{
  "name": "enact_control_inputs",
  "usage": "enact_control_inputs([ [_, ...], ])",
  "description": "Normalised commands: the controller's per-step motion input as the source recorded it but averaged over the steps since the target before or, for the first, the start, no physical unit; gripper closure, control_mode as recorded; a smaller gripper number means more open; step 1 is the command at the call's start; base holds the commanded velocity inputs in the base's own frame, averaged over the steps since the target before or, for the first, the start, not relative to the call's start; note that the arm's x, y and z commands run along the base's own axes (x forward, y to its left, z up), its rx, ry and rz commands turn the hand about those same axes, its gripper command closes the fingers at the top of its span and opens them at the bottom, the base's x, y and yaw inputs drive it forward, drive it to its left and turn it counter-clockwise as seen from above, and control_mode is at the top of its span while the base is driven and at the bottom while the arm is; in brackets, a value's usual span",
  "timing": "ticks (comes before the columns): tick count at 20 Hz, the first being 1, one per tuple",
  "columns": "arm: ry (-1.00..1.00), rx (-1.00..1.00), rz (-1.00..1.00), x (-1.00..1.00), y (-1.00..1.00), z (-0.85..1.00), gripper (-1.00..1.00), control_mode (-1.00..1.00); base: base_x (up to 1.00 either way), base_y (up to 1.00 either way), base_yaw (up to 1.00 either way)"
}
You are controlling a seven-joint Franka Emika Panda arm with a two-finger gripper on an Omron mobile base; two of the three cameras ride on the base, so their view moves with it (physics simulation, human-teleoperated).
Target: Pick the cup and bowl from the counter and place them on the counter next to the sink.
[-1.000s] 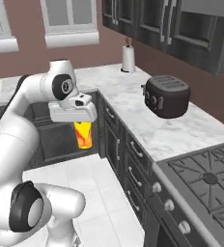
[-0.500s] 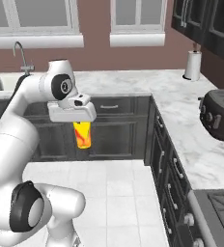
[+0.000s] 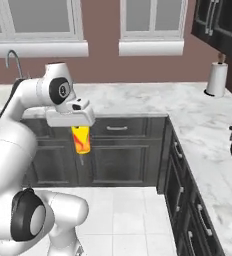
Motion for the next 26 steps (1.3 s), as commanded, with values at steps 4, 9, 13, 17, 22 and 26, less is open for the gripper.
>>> enact_control_inputs([
  [4,0.0,0.0,0.0,0.0,0.0,0.0,1.0,1.0,1.0,0.48,0.0],
  [9,0.0,0.0,0.0,0.0,0.0,0.0,1.0,1.0,1.0,0.66,0.0],
  [13,0.0,0.0,0.0,0.0,0.0,0.0,1.0,1.0,1.0,0.58,0.0],
  [17,0.0,0.0,0.0,0.0,0.0,0.0,1.0,1.0,1.0,0.27,0.05],
  [22,0.0,0.0,0.0,0.0,0.0,0.0,1.0,1.0,1.0,0.03,0.12],
  [26,0.0,0.0,0.0,0.0,0.0,0.0,1.0,1.0,0.24,0.0,0.02],
])
